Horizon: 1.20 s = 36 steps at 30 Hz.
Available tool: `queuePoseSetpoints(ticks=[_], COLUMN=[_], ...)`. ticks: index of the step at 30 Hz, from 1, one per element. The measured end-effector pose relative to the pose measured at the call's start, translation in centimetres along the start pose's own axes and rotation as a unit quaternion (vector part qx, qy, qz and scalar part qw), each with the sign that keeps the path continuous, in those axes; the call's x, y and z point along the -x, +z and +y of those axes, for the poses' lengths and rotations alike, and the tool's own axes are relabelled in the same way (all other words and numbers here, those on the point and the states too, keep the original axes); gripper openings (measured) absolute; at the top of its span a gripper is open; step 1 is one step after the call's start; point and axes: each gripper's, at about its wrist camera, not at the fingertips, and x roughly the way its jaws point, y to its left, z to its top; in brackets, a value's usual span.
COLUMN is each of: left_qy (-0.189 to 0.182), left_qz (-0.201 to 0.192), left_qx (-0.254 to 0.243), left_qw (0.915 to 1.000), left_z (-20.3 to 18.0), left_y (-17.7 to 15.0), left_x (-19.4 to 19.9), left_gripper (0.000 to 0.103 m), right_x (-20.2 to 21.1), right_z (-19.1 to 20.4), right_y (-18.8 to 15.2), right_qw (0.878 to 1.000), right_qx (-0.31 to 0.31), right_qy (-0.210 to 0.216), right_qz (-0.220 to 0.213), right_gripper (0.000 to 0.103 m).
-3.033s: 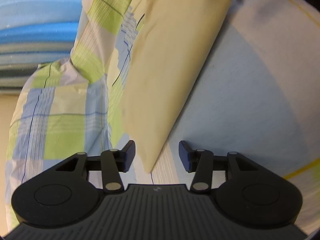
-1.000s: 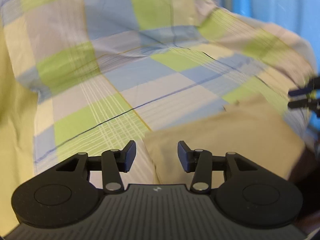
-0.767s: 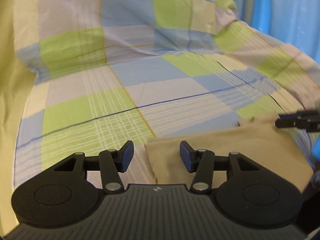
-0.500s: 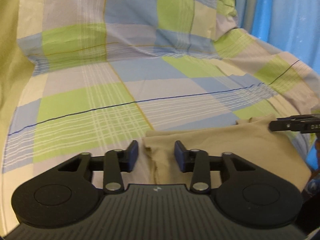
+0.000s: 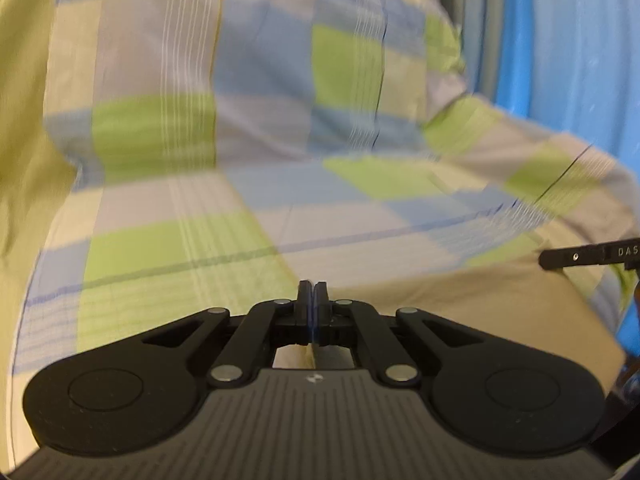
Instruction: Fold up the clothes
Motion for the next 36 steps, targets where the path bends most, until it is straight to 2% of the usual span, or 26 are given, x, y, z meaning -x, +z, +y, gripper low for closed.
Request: queuePoseSetpoints(ticks=[4,8,10,12,15,19,21,23,25,27,30,33,36], left_qy=[0.021,0.058,0.074,0.059,-0.005,-0.084,-0.104,-0.122,-0.118,-0.118,-0.113,-0.104,-0.099], left_qz=[0.014,0.006,0.0,-0.001,0.011,0.032,0.048,0.065,0.072,0.072,0.077,0.085,0.09], left_qx=[-0.005,-0.013,-0.034,-0.063,-0.105,-0.179,-0.21,-0.239,-0.26,-0.254,-0.229,-0.237,-0.246], left_qw=[0.9997,0.9982,0.9967,0.9963,0.9944,0.9797,0.971,0.961,0.9557,0.9572,0.9638,0.9622,0.96], left_z=[0.2,0.5,-0.3,-2.1,-6.2,-12.2,-14.1,-15.9,-17.0,-17.0,-16.6,-16.4,-16.5], left_y=[-0.2,0.1,0.6,1.1,1.1,0.3,-0.4,-1.1,-2.0,-2.2,-1.7,-1.4,-1.1], left_x=[-0.7,-0.3,0.5,1.3,1.9,1.3,0.3,-0.7,-1.4,-1.6,-1.8,-2.1,-2.2], left_gripper=[0.0,0.0,0.0,0.0,0.005,0.007,0.007,0.007,0.007,0.007,0.007,0.007,0.008], right_x=[0.2,2.2,3.6,5.0,6.7,8.0,8.3,8.3,8.3,8.1,7.5,6.8,6.8], right_z=[-0.2,-1.2,-1.7,-2.0,-1.7,-2.0,-3.2,-4.9,-6.3,-6.6,-6.3,-5.7,-5.5], right_y=[0.0,0.0,-0.3,-0.8,-2.1,-4.8,-6.0,-6.7,-7.4,-7.9,-8.3,-8.6,-8.9], right_qw=[1.0,0.997,0.996,0.993,0.991,0.98,0.97,0.96,0.948,0.941,0.933,0.926,0.934], right_qx=[0.002,-0.03,-0.052,-0.075,-0.1,-0.17,-0.216,-0.252,-0.288,-0.299,-0.302,-0.297,-0.28], right_qy=[-0.015,-0.034,-0.03,-0.019,0.014,0.078,0.103,0.117,0.131,0.155,0.193,0.227,0.206], right_qz=[-0.012,-0.058,-0.073,-0.083,-0.084,-0.063,-0.052,-0.039,-0.03,-0.014,0.02,0.058,0.081], right_gripper=[0.01,0.013,0.013,0.013,0.013,0.022,0.031,0.031,0.031,0.031,0.031,0.031,0.031])
